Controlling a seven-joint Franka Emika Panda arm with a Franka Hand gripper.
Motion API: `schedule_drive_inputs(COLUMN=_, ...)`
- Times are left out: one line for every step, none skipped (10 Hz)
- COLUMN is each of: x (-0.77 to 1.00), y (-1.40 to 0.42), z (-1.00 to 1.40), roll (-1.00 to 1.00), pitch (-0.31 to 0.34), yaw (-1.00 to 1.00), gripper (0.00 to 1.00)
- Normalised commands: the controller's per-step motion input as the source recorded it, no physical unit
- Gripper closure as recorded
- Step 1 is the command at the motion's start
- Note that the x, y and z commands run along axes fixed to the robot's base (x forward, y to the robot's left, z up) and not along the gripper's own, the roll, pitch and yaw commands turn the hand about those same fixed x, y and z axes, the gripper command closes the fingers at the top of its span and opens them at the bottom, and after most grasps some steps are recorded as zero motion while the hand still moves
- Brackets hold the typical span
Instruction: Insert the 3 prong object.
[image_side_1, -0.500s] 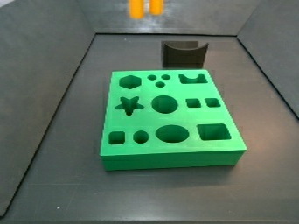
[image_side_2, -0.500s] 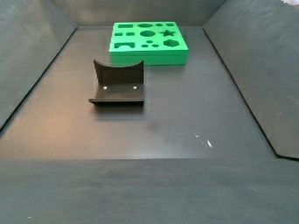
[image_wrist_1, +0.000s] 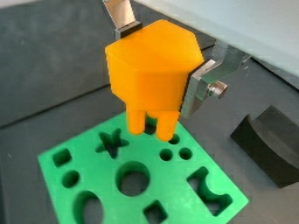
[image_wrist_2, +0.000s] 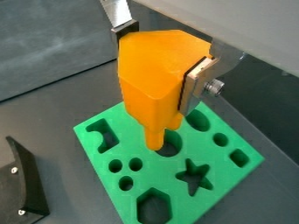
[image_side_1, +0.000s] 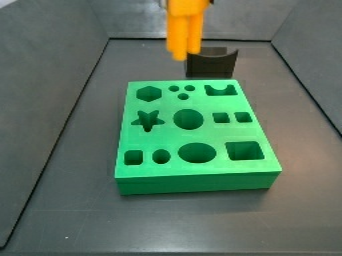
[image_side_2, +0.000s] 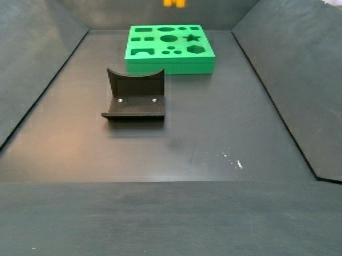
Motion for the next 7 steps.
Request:
schedule_drive_inputs(x=0.51, y=0.16, z=-0.35, roll=0.43, pitch=0.036, yaw=0.36, gripper=1.00)
schedule_drive_inputs(x=0.15, y=0.18, z=-0.57, roll=0.33, pitch=0.000, yaw=0.57, gripper=1.00)
schedule_drive_inputs(x=0.06, y=0.19, z=-0.65, roll=0.29, pitch=0.000, yaw=0.63, gripper=1.00)
schedule_drive_inputs(x=0.00, y=0.28, z=-0.82, roll=0.20, pitch=-0.030, yaw=0.67, gripper=1.00)
schedule_drive_inputs(x=-0.04, y=0.32, z=-0.82, roll=0.00, pitch=0.000, yaw=0.25, gripper=1.00)
schedule_drive_inputs(x=-0.12, y=0.23, z=-0.63, roll=-0.05, pitch=0.000, yaw=0.11, gripper=1.00)
schedule_drive_inputs(x=0.00, y=0.19, z=-0.38, roll=-0.13, pitch=0.000, yaw=0.07, gripper=1.00)
